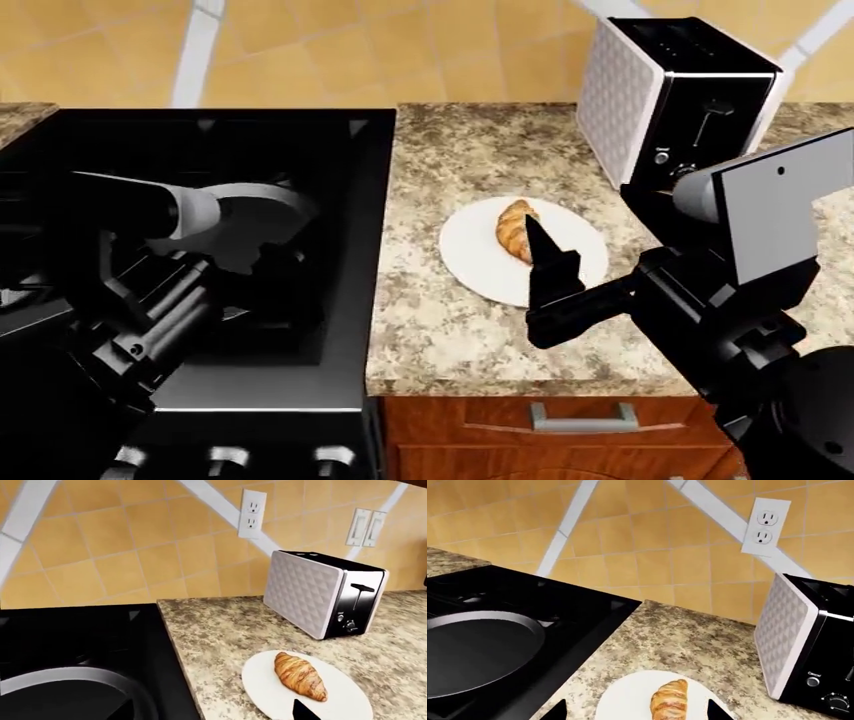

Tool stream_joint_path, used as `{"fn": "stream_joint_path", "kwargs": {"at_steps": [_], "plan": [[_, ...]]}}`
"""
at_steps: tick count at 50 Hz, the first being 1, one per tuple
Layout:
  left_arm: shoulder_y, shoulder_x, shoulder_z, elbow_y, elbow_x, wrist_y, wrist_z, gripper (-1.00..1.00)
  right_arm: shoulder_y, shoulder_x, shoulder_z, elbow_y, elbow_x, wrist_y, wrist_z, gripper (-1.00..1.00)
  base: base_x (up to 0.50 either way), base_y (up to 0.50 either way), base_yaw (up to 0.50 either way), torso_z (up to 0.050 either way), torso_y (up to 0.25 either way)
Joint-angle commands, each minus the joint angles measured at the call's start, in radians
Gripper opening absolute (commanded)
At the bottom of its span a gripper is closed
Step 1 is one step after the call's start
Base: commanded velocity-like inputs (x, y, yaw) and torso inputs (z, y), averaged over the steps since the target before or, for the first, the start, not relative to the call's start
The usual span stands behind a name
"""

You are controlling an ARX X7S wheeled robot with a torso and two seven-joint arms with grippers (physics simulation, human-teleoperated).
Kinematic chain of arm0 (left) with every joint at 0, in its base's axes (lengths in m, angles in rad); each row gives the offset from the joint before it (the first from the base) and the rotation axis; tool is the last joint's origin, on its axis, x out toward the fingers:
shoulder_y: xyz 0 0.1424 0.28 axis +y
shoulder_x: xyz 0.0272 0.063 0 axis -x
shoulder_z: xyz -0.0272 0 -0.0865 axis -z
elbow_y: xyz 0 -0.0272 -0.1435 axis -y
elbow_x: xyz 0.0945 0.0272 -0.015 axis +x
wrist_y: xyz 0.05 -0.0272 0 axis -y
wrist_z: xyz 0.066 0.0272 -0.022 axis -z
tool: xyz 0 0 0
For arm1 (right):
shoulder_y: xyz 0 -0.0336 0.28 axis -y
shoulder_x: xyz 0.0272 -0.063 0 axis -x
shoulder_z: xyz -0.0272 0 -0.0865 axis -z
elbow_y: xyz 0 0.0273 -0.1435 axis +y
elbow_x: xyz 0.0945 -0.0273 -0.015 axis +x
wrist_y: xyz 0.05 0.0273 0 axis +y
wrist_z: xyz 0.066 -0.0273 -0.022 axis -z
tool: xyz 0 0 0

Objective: Pick the croissant and place it on the pan. Then turn on the stove to warm the croissant.

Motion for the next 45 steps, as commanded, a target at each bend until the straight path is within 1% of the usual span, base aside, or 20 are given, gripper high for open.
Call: {"fn": "stream_joint_path", "kwargs": {"at_steps": [1, 12, 17, 25, 31, 37, 45], "plan": [[0.006, -0.009, 0.009, -0.007, -0.008, 0.021, -0.003, 1.0, -0.004, 0.012, -0.014, 0.004, -0.008, -0.017, -0.006, 1.0, 0.49, 0.0, 0.0, 0.0, 0.0], [0.01, -0.018, 0.022, -0.007, -0.008, 0.036, -0.007, 1.0, -0.003, 0.027, -0.045, 0.006, -0.014, -0.016, -0.004, 1.0, 0.45, 0.0, 0.0, 0.0, 0.001], [0.01, -0.021, 0.03, -0.008, -0.01, 0.042, -0.007, 1.0, 0.022, 0.05, -0.09, 0.04, 0.052, -0.017, 0.06, 1.0, 0.0, 0.0, 0.0, 0.0, 0.002], [0.019, -0.031, 0.032, -0.009, 0.002, 0.064, 0.012, 1.0, 0.148, 0.094, -0.23, 0.135, 0.186, -0.023, 0.197, 1.0, 0.0, 0.0, 0.0, 0.0, 0.0], [0.033, -0.031, 0.04, -0.013, 0.021, 0.085, 0.032, 1.0, 0.229, 0.115, -0.298, 0.196, 0.217, -0.009, 0.226, 1.0, 0.0, 0.0, 0.0, 0.0, 0.0], [0.034, -0.035, 0.041, -0.011, 0.019, 0.097, 0.039, 1.0, 0.296, 0.127, -0.346, 0.264, 0.225, 0.013, 0.213, 1.0, 0.0, 0.0, 0.0, 0.0, 0.0], [0.016, -0.037, 0.043, -0.014, -0.012, 0.094, 0.018, 1.0, 0.319, 0.121, -0.377, 0.346, 0.224, 0.003, 0.189, 1.0, 0.0, 0.0, 0.0, 0.0, 0.0]]}}
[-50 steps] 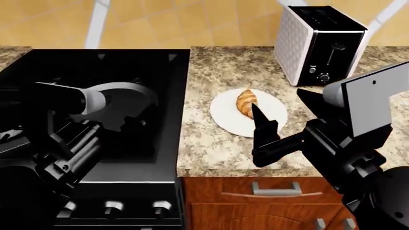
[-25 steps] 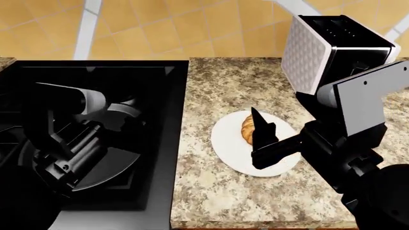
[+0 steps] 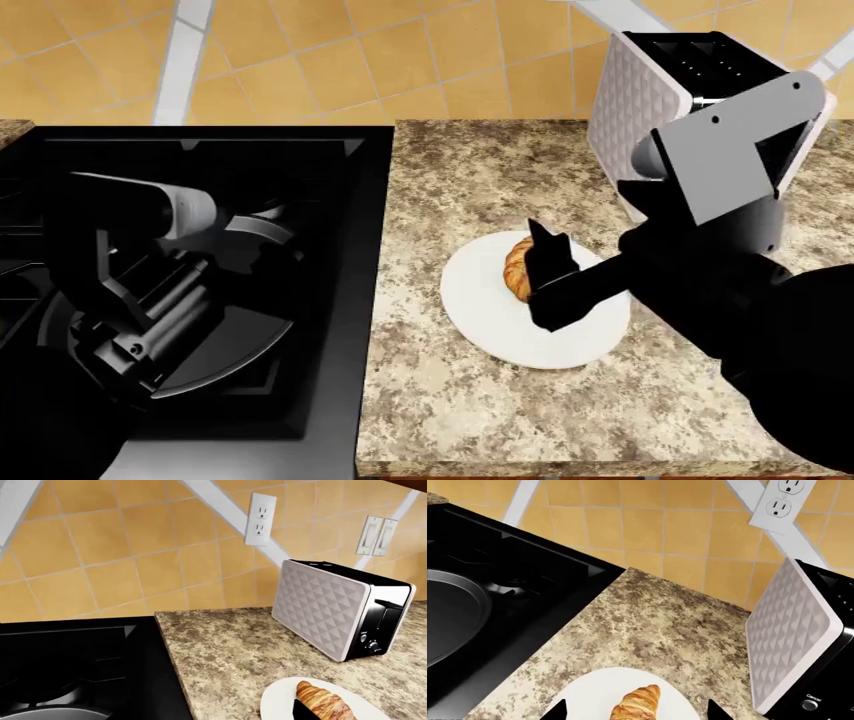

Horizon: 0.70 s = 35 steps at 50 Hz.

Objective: Pick the croissant and place it on the pan. Then turn on the stove to warm the croissant.

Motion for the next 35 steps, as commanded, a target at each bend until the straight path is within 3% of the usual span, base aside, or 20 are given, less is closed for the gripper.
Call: {"fn": "stream_joint_path", "kwargs": {"at_steps": [1, 35], "plan": [[-0.009, -0.008, 0.005, -0.001, -0.019, 0.01, -0.007, 1.0, 0.068, 0.011, -0.07, 0.113, 0.03, -0.004, 0.0, 1.0, 0.0, 0.0, 0.0, 0.0, 0.0], [-0.018, -0.037, 0.069, -0.013, 0.041, 0.054, 0.039, 1.0, 0.08, -0.028, -0.167, 0.29, -0.145, -0.007, -0.179, 1.0, 0.0, 0.0, 0.0, 0.0, 0.0]]}}
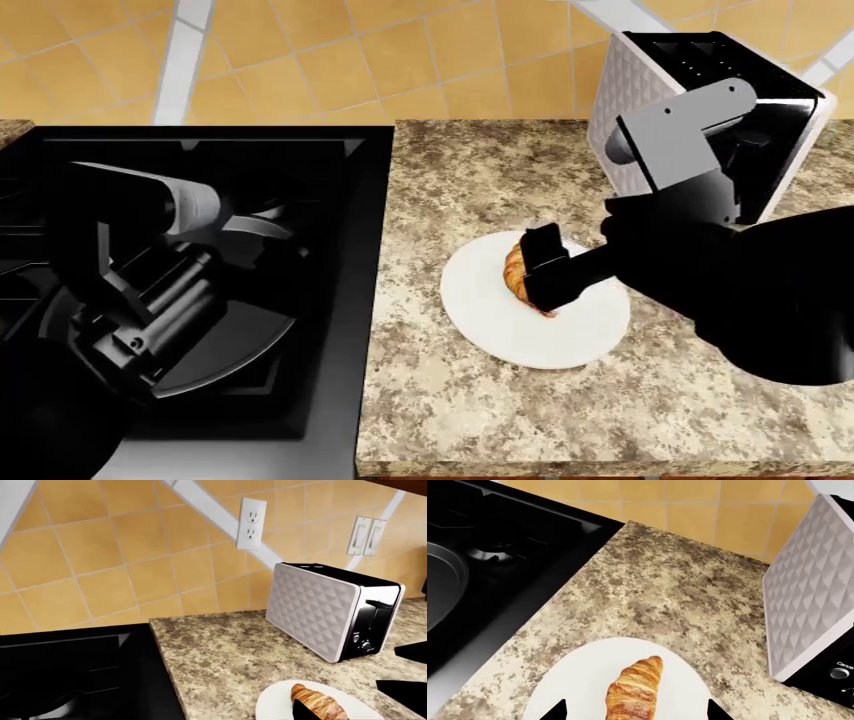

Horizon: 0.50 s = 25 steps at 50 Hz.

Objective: Pick the croissant and place it on the pan. Then turn on the stove to warm the croissant.

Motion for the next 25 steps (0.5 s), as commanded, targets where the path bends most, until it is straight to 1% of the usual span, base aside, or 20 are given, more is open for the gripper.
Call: {"fn": "stream_joint_path", "kwargs": {"at_steps": [1, 12, 15, 17, 25], "plan": [[0.007, -0.009, 0.031, -0.01, 0.051, 0.024, 0.032, 1.0, 0.006, -0.018, -0.027, 0.048, -0.08, -0.007, -0.089, 1.0, 0.0, 0.0, 0.0, 0.0, 0.0], [0.005, -0.011, 0.035, -0.019, 0.041, 0.034, 0.031, 1.0, 0.005, -0.037, -0.063, 0.084, -0.187, -0.031, -0.201, 1.0, 0.0, 0.0, 0.0, 0.0, 0.0], [0.009, -0.019, 0.054, -0.016, 0.086, 0.051, 0.055, 1.0, 0.007, -0.041, -0.073, 0.085, -0.215, -0.04, -0.233, 1.0, 0.0, 0.0, 0.0, 0.0, 0.0], [0.01, -0.02, 0.055, -0.024, 0.09, 0.055, 0.058, 1.0, 0.007, -0.039, -0.08, 0.084, -0.238, -0.048, -0.253, 1.0, 0.0, 0.0, 0.0, 0.0, 0.0], [0.013, -0.024, 0.059, -0.028, 0.09, 0.063, 0.062, 1.0, 0.0, -0.038, -0.101, 0.104, -0.282, -0.069, -0.289, 1.0, 0.0, 0.0, 0.0, 0.0, 0.0]]}}
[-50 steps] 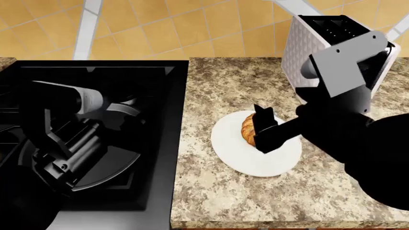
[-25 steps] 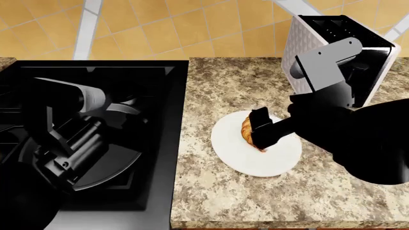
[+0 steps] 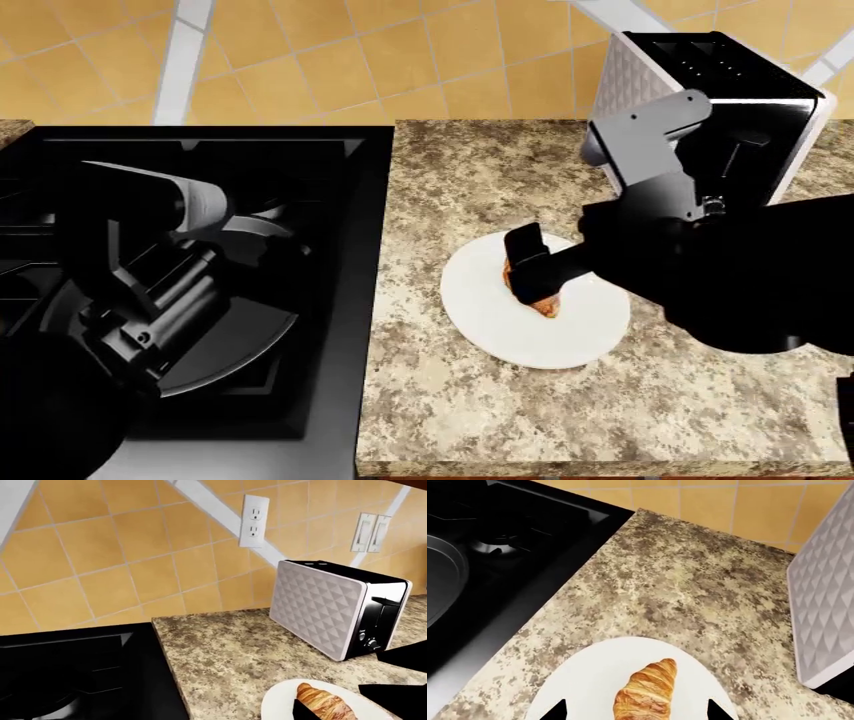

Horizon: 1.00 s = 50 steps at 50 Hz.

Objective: Pick the croissant and place it on the pan. Then turn on the stove to warm the croissant.

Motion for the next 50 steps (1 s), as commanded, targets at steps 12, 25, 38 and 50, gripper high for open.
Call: {"fn": "stream_joint_path", "kwargs": {"at_steps": [12, 25, 38, 50], "plan": [[0.002, -0.011, 0.017, -0.016, 0.01, 0.022, 0.013, 1.0, -0.011, -0.005, -0.057, 0.041, -0.128, -0.055, -0.096, 1.0, 0.0, 0.0, 0.0, 0.0, 0.0], [0.003, -0.014, 0.019, -0.017, -0.005, 0.029, 0.007, 1.0, -0.029, -0.004, -0.092, 0.056, -0.169, -0.077, -0.135, 1.0, 0.0, 0.0, 0.0, 0.0, 0.0], [0.005, -0.019, 0.03, -0.02, -0.006, 0.037, 0.01, 1.0, -0.042, -0.005, -0.121, 0.082, -0.197, -0.093, -0.168, 1.0, 0.0, 0.0, 0.0, 0.0, 0.0], [0.011, -0.02, 0.043, -0.029, 0.0, 0.047, 0.015, 1.0, -0.034, -0.009, -0.163, 0.109, -0.247, -0.109, -0.217, 1.0, 0.0, 0.0, 0.0, 0.0, 0.0]]}}
